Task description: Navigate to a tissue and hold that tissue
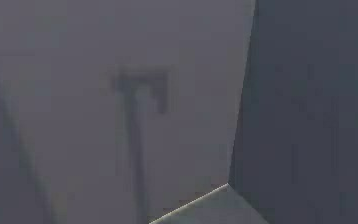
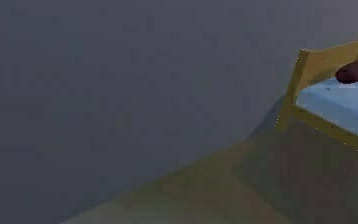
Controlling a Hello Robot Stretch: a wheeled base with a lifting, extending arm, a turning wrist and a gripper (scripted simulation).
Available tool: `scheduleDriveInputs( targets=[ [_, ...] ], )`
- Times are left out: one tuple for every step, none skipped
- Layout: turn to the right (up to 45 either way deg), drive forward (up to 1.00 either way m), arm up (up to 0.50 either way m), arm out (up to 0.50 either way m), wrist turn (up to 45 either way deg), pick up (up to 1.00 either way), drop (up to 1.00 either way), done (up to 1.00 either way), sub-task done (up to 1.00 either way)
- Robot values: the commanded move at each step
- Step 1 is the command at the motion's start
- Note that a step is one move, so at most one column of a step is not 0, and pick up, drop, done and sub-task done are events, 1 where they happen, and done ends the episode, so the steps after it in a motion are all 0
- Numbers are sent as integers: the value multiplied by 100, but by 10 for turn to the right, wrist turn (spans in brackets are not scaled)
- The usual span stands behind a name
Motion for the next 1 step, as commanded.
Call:
scheduleDriveInputs(
  targets=[
    [-450,0,0,0,0,0,0,0,0]
  ],
)
